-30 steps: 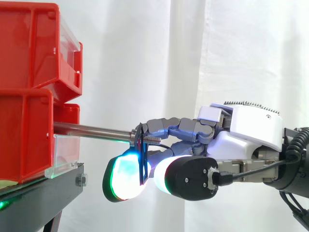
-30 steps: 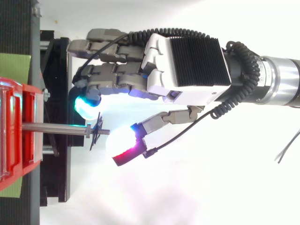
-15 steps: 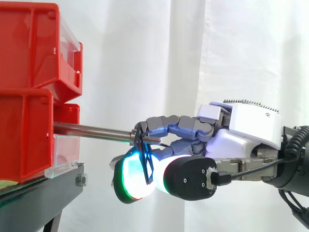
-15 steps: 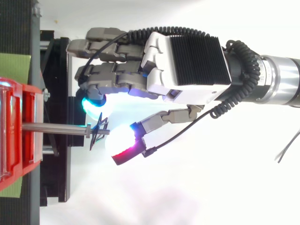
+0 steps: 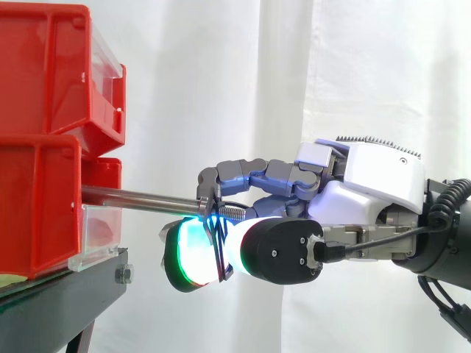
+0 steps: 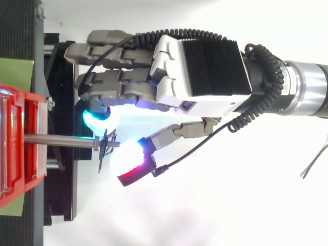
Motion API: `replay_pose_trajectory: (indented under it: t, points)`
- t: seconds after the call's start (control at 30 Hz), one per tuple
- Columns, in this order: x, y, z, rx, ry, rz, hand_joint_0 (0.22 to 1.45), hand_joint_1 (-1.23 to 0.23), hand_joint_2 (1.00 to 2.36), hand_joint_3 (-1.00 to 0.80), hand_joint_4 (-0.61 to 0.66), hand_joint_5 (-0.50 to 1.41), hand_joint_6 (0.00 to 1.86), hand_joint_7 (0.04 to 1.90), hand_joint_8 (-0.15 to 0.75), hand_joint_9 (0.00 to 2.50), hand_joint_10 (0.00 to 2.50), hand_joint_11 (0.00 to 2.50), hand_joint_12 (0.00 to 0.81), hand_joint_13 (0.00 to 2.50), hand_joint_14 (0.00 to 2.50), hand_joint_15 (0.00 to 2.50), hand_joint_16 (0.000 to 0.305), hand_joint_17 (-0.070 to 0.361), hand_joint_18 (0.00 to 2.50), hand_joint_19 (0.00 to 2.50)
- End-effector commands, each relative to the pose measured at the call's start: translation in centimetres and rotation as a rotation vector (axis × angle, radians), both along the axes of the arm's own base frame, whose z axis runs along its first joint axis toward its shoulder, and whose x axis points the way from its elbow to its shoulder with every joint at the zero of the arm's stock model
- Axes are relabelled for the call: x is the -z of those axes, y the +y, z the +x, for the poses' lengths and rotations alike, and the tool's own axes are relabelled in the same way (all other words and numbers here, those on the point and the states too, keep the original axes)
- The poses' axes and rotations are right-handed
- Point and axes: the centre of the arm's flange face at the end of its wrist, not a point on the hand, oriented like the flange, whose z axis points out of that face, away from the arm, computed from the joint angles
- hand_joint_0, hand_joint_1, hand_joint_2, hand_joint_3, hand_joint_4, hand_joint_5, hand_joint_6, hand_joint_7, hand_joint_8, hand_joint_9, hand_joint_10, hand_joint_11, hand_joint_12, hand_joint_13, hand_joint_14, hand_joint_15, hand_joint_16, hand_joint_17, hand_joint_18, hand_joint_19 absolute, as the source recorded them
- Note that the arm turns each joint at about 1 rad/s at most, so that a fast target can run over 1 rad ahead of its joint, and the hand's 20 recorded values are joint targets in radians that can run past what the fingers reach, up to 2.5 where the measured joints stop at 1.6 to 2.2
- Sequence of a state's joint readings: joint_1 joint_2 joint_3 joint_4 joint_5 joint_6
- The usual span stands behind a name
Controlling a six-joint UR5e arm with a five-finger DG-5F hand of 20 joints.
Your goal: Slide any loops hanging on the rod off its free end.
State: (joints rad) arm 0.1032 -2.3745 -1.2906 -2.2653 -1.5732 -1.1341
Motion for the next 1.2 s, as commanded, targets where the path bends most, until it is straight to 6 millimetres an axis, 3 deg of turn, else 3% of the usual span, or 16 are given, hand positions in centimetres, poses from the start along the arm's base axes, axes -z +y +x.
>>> replay_pose_trajectory:
  t: [0.0,0.27,0.83,1.17]
  points:
    - [0.1,0.1,0.0,-0.001,0.000,-0.001,0.54,-0.57,1.01,-0.41,0.26,-0.13,0.50,1.36,0.348,0.65,0.01,0.17,0.362,0.49,0.00,0.00,0.047,0.106,0.37,0.01]
    - [1.9,0.3,0.4,-0.006,-0.006,0.003,0.54,-0.57,1.01,-0.41,0.26,-0.13,0.50,1.36,0.349,0.65,0.01,0.16,0.363,0.49,0.00,0.00,0.047,0.106,0.37,0.01]
    - [1.4,0.2,0.7,-0.002,-0.015,0.003,0.54,-0.56,1.01,-0.42,0.26,-0.12,0.51,1.39,0.350,0.66,0.01,0.16,0.362,0.50,0.00,0.00,0.047,0.106,0.37,0.02]
    - [1.4,0.3,0.7,-0.005,-0.011,0.002,0.57,-0.58,1.01,-0.34,0.25,-0.14,0.65,1.24,0.345,0.66,0.01,0.16,0.353,0.50,0.00,0.00,0.046,0.103,0.37,0.02]
